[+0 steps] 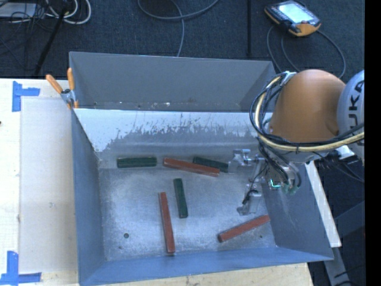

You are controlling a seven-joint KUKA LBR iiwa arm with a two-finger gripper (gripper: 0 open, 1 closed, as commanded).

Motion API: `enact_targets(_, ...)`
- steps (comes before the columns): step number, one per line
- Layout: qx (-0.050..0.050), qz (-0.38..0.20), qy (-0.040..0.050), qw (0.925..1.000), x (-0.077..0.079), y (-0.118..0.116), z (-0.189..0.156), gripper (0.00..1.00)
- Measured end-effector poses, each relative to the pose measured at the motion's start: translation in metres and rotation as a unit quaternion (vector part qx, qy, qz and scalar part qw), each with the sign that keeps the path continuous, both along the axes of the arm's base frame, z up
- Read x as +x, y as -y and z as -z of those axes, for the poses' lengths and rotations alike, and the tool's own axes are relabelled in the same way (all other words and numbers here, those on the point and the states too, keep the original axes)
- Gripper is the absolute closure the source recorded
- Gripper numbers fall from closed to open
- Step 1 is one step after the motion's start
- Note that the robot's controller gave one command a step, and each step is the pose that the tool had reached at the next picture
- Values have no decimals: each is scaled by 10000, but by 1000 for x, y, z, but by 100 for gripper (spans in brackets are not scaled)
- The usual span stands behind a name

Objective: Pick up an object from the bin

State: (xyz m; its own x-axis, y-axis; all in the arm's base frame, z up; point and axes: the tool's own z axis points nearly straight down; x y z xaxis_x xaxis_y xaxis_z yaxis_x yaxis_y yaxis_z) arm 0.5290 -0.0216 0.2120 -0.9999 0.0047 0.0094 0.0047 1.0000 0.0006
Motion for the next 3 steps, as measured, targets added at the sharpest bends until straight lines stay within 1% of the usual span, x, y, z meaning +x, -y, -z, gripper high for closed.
enact_targets(1,-2,-3,42,10000,2,0,-4,0)
enact_targets(2,-1,-509,53,9987,-11,28,54,0)
enact_targets(3,1,-1150,25,9934,-31,76,68,0)
